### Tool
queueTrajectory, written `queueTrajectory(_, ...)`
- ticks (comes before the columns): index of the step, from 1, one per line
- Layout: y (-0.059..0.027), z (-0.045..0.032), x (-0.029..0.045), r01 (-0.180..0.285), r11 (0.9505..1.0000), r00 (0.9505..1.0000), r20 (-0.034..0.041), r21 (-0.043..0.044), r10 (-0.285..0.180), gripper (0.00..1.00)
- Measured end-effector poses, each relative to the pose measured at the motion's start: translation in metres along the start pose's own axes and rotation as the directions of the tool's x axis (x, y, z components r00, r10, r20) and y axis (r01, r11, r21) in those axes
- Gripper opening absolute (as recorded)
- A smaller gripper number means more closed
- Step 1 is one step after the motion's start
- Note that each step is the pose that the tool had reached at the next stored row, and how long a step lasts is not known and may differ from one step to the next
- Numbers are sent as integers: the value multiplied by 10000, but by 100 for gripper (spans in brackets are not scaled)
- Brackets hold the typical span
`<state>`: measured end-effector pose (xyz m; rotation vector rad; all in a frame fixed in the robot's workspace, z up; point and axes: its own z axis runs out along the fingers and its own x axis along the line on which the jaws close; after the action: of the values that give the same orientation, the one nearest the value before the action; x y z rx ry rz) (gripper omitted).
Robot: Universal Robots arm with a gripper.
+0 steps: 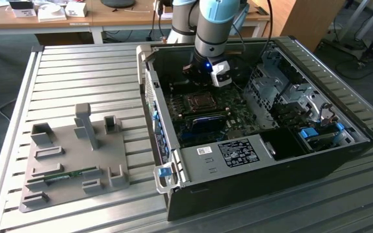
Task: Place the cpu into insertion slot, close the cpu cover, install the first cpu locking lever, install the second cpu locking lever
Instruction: 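Install the first cpu locking lever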
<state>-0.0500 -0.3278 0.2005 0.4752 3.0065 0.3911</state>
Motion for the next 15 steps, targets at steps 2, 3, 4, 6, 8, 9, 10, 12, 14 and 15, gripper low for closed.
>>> queueTrajectory(2,-1,7,0,-34,10000,10000,12,7,34,11)
queueTrajectory(3,-3,11,1,-55,10000,10000,20,14,55,11)
queueTrajectory(4,-4,15,1,-78,10000,10000,30,21,78,11)
queueTrajectory(6,-7,24,1,-122,9999,9999,49,34,122,11)
queueTrajectory(8,-8,29,1,-164,9998,9998,69,58,164,11)
queueTrajectory(9,-8,30,2,-184,9998,9998,81,73,184,11)
queueTrajectory(10,-9,32,1,-201,9998,9998,93,90,200,11)
queueTrajectory(12,-9,33,2,-238,9996,9996,123,145,236,11)
queueTrajectory(14,-9,34,2,-281,9994,9995,165,224,277,11)
queueTrajectory(15,-10,36,2,-303,9992,9994,184,251,299,11)
